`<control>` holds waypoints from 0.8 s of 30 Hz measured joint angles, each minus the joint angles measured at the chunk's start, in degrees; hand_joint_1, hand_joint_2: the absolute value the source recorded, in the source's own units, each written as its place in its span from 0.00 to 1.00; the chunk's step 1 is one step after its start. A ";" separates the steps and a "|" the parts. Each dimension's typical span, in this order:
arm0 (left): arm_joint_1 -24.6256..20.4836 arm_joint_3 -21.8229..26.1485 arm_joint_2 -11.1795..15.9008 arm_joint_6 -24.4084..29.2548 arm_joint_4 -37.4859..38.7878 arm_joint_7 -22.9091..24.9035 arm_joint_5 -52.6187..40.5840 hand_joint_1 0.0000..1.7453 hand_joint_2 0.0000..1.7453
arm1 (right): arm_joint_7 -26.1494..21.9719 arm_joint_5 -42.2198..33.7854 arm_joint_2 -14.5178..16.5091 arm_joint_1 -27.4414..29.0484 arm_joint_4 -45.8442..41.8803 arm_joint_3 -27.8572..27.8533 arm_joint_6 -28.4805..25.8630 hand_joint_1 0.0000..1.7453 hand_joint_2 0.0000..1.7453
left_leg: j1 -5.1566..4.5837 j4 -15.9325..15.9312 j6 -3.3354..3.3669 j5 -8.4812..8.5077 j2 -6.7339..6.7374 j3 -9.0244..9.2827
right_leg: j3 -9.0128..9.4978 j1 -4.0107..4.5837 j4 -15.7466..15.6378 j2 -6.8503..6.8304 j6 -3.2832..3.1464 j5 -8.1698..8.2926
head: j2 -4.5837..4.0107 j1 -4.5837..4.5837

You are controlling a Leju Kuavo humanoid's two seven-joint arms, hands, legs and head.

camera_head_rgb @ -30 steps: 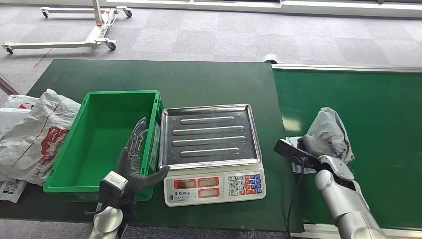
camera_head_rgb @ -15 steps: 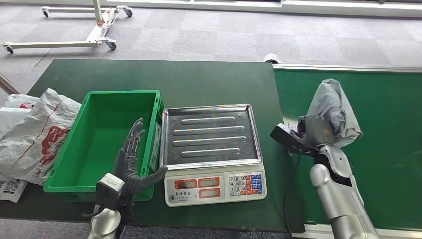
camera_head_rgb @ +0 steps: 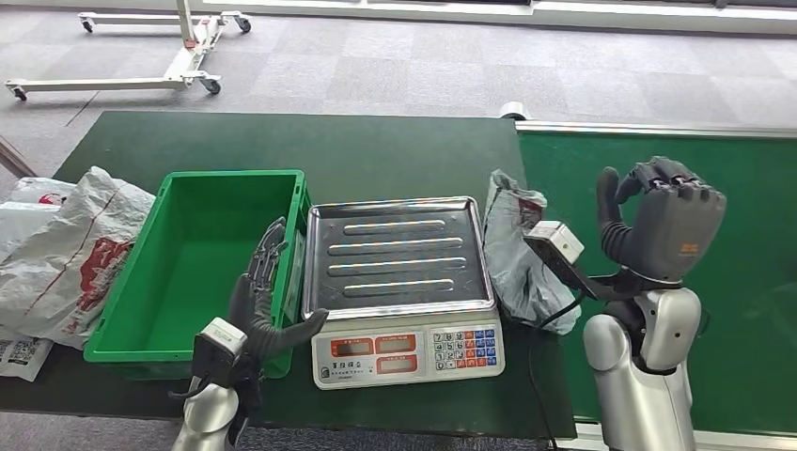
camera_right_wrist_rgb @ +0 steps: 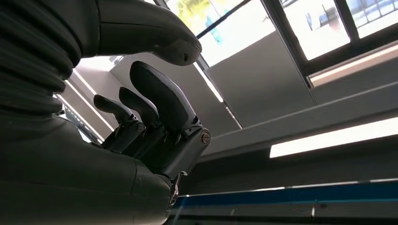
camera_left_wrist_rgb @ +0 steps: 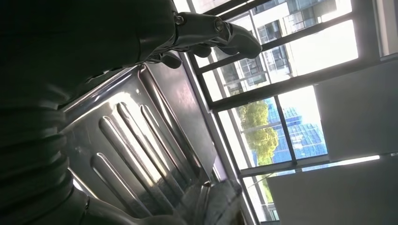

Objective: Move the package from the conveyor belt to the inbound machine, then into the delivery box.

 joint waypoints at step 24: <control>-1.43 -5.15 0.33 3.76 6.22 -0.02 3.71 0.00 1.00 | 13.30 7.37 3.95 -7.65 15.50 22.43 -0.97 0.00 1.00 | 0.06 0.00 -0.04 0.05 0.02 0.01 | 0.02 0.03 0.00 0.02 -0.02 0.05 | 0.01 0.00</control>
